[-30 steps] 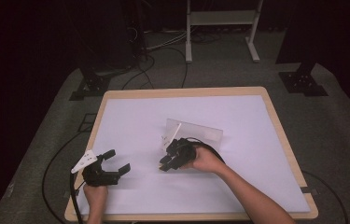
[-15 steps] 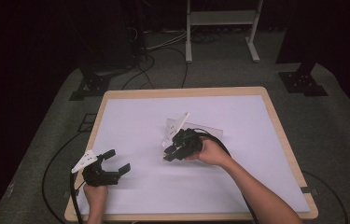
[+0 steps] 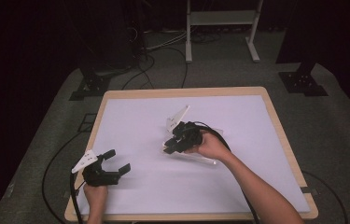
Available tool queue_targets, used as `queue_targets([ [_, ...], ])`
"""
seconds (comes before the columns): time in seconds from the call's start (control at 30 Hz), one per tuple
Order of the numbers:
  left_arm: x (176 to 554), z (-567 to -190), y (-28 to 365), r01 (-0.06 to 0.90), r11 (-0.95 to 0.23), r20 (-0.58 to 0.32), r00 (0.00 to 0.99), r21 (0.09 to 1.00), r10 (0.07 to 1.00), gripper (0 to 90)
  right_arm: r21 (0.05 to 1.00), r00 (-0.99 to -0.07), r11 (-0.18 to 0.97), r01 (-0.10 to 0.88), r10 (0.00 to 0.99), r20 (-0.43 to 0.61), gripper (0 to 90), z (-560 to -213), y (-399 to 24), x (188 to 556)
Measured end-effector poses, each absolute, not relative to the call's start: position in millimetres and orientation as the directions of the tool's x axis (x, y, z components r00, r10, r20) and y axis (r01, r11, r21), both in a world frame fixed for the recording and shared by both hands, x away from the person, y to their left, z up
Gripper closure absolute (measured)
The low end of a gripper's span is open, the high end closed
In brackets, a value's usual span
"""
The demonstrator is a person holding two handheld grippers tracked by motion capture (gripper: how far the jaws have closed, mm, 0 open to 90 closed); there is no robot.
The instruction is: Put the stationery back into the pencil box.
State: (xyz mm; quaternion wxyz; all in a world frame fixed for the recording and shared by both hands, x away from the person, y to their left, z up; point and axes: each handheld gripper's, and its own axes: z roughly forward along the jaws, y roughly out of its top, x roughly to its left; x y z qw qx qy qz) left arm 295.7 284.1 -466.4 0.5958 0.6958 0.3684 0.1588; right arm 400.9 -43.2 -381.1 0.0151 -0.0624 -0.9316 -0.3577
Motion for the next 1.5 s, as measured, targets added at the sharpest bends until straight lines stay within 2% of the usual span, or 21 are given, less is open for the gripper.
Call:
queue_targets([
  [0.63, 295.8, -466.5, 283.5, 0.326, -0.02, -0.219, 0.678, 0.945, 0.701, 0.0, 0.664, -0.99, 0.736, 0.133, 0.133, 0.051, 68.5, -368.7, -40.2, 414.7],
  [1.5, 295.9, -466.5, 283.4, 0.328, -0.022, -0.219, 0.679, 0.944, 0.701, 0.0, 0.65, -0.979, 0.737, 0.188, 0.196, 0.061, 68.5, -379.5, -36.3, 441.3],
])
